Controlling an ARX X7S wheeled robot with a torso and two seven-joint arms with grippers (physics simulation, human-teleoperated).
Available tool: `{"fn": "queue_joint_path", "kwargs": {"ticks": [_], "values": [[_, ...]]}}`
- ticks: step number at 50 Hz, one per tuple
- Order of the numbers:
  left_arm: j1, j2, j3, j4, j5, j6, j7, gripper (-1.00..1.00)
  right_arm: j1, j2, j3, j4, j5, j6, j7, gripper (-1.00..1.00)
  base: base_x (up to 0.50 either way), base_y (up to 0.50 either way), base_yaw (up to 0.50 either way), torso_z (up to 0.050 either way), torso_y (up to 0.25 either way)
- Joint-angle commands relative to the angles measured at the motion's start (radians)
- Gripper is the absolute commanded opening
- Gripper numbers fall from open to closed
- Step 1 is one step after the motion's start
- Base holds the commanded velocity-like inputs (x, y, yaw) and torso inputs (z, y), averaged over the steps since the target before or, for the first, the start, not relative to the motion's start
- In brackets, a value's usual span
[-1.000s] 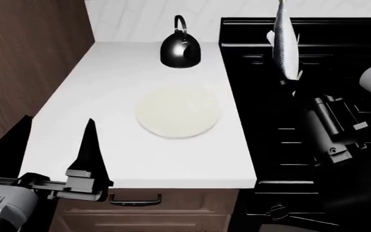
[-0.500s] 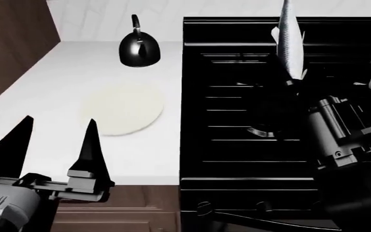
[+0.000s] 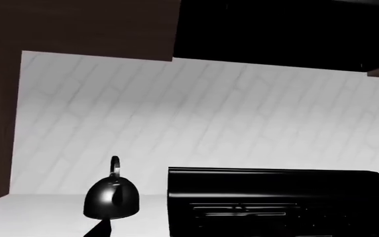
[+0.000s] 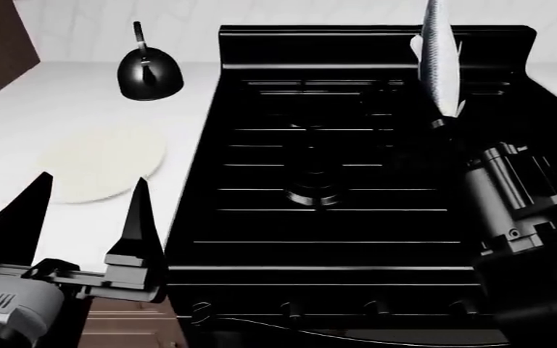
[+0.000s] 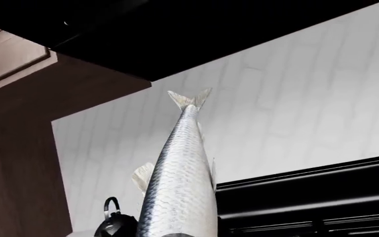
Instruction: Pick the fish from the counter and place it in the microwave.
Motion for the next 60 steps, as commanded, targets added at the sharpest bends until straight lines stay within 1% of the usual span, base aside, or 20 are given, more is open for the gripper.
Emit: {"fn": "queue_joint_path", "kwargs": {"ticks": [1,8,14,23,30,40,60], "values": [[-0.011,-0.003,0.008,0.004,0.000,-0.006,-0.009,1.00,0.009,0.002,0.010,-0.016,-0.010,-0.001,-0.007,-1.00,0.00,-0.37,0.00,0.000,0.000],[-0.029,-0.007,0.011,0.007,-0.007,-0.018,-0.017,1.00,0.009,0.007,0.015,-0.022,-0.005,-0.003,-0.001,-1.00,0.00,-0.35,0.00,0.000,0.001],[-0.114,-0.024,0.014,0.031,-0.061,-0.081,-0.053,1.00,0.043,0.018,0.016,-0.036,0.024,0.016,0.025,-1.00,0.00,-0.19,0.00,0.000,0.000],[-0.212,-0.051,0.013,0.069,-0.135,-0.144,-0.102,1.00,0.077,0.024,0.013,-0.044,0.043,0.031,0.047,-1.00,0.00,-0.01,0.00,0.000,0.000],[-0.248,-0.067,0.014,0.074,-0.170,-0.155,-0.130,1.00,0.089,0.021,0.005,-0.043,0.044,0.033,0.048,-1.00,0.00,0.00,0.00,0.000,0.001],[-0.308,-0.090,0.019,0.077,-0.239,-0.171,-0.170,1.00,0.151,0.049,0.015,-0.063,0.105,0.062,0.091,-1.00,0.00,0.00,0.00,0.000,0.000],[-0.496,-0.163,0.025,0.074,-0.403,-0.213,-0.272,1.00,0.275,0.075,-0.001,-0.069,0.178,0.113,0.156,-1.00,0.00,0.00,0.00,0.001,0.000]]}}
